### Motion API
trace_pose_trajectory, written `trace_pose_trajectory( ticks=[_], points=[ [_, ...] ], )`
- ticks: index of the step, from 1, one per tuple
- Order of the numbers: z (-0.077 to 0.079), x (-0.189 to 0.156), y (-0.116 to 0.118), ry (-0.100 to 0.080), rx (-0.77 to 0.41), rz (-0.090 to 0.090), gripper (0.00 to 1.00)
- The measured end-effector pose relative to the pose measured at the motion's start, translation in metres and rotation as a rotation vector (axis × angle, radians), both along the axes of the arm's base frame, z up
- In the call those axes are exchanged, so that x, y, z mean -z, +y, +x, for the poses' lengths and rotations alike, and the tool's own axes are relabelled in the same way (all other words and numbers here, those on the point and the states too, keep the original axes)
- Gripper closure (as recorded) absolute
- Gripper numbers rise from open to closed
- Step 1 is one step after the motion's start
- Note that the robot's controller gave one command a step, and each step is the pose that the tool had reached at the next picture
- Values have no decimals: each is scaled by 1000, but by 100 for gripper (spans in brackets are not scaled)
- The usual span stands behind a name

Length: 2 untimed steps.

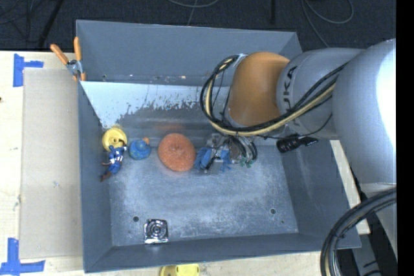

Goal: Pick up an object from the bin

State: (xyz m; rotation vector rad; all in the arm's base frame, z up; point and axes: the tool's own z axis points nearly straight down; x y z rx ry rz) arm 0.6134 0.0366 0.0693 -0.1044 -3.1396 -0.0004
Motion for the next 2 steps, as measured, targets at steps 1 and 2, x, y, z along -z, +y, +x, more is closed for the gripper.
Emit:
trace_pose_trajectory(
  ticks=[1, 2],
  points=[
    [0, 0, 0, 0, 0, 0, 100],
    [0, 0, 0, 0, 0, 0, 100]
  ],
)
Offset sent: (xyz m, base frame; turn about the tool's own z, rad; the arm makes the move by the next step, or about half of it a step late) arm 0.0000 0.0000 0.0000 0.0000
